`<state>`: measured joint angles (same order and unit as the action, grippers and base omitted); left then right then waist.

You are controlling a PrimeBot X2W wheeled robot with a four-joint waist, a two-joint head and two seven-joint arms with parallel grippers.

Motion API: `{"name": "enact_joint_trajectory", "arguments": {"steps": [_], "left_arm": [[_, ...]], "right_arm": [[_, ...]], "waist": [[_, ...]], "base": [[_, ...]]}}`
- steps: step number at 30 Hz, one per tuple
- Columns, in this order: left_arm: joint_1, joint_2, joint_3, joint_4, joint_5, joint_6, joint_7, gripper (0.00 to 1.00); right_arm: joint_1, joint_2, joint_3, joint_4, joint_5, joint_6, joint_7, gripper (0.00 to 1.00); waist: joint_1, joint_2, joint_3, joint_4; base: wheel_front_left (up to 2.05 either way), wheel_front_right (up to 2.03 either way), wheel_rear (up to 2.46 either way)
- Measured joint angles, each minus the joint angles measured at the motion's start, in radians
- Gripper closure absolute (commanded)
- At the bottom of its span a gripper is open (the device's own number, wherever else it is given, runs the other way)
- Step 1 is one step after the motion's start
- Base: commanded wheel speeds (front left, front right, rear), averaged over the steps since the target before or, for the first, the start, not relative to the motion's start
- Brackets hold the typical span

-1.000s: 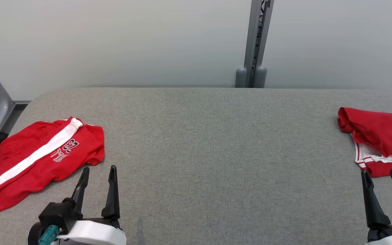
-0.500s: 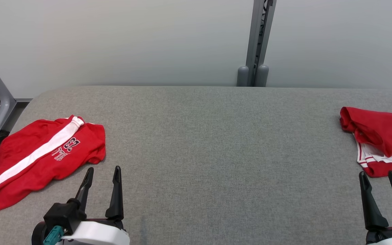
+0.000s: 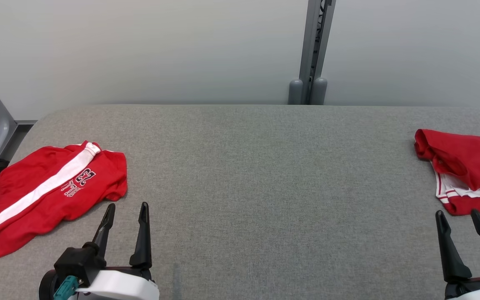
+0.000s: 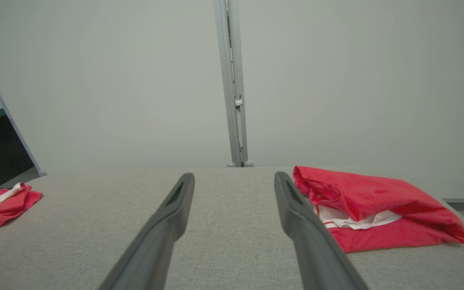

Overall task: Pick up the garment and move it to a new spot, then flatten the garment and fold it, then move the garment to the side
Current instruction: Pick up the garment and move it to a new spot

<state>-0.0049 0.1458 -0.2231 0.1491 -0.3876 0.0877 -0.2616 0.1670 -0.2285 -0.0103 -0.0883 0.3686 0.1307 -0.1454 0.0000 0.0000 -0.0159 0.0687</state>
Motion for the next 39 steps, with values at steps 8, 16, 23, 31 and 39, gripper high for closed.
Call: {"name": "enact_joint_trajectory", "arguments": {"steps": [8,16,23,31,39], "left_arm": [[-0.014,0.002,-0.003,0.011,0.005,-0.002,0.001,0.00],[-0.029,0.016,0.012,0.014,0.000,0.019,0.019,0.00],[-0.032,0.019,0.018,0.014,-0.009,0.029,0.025,0.00],[-0.028,0.022,0.025,0.015,-0.017,0.037,0.025,0.00],[-0.026,0.036,0.028,-0.010,-0.024,0.046,0.060,0.00]], "right_arm": [[-0.014,-0.002,0.031,0.007,-0.004,0.000,0.006,0.00],[-0.034,-0.002,0.060,0.019,0.000,0.000,0.007,0.00],[-0.056,-0.006,0.089,0.031,0.001,0.000,0.004,0.00],[-0.072,-0.007,0.116,0.041,0.004,0.000,0.001,0.00],[-0.074,-0.004,0.128,0.052,0.005,0.000,-0.005,0.00]], "waist": [[0.0000,0.0000,0.007,0.037],[0.0000,0.0000,0.026,0.138],[0.0000,0.0000,0.039,0.255],[0.0000,0.0000,0.043,0.360],[0.0000,0.0000,0.037,0.406]], "base": [[0.00,0.00,0.00],[0.00,0.00,0.00],[0.00,0.00,0.00],[0.00,0.00,0.00],[0.00,0.00,0.00]]}}
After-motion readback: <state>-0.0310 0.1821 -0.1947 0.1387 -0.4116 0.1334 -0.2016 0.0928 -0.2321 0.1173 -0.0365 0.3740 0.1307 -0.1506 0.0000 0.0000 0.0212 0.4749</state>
